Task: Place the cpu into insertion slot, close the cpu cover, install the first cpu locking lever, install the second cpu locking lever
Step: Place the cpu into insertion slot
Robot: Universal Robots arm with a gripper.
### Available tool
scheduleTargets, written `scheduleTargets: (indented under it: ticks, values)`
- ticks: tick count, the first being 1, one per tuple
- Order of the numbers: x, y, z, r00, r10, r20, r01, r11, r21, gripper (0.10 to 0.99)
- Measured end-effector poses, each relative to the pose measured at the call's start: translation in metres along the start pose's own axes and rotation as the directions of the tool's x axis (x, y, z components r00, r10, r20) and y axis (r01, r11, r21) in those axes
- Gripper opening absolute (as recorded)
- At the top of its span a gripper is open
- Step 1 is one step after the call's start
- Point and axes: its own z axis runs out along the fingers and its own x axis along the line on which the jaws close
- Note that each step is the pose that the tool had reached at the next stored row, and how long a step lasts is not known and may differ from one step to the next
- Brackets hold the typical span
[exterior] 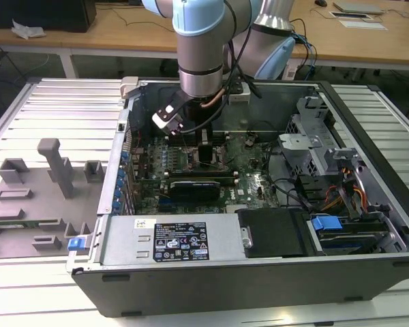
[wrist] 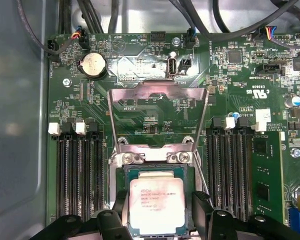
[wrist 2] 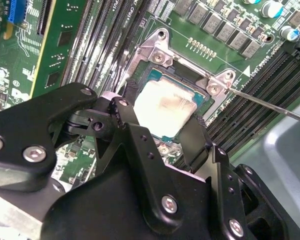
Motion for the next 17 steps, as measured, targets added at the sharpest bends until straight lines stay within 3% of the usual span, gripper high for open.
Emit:
scheduleTargets:
  ticks: [7,8,9,10,11,14,17]
  values:
    - [0.0000,0.0002,-0.0023,1.0000,0.000,-0.0001,0.000,1.0000,0.000,0.600]
    - [-0.0001,0.0002,-0.0023,1.0000,0.000,-0.0001,0.000,1.0000,0.000,0.471]
    - [-0.0001,0.0002,-0.0023,1.0000,0.000,0.0001,0.000,1.0000,0.000,0.471]
    - [-0.0001,0.0002,-0.0024,1.0000,0.000,0.0001,0.000,1.0000,0.000,0.412]
    - [-0.0001,0.0002,-0.0024,1.0000,0.000,0.0001,0.000,1.0000,0.000,0.294]
    - [-0.0001,0.0002,-0.0024,1.0000,0.000,-0.0001,0.000,1.0000,0.000,0.110]
    - [0.0000,0.0002,-0.0024,1.0000,0.000,-0.0001,0.000,1.0000,0.000,0.106]
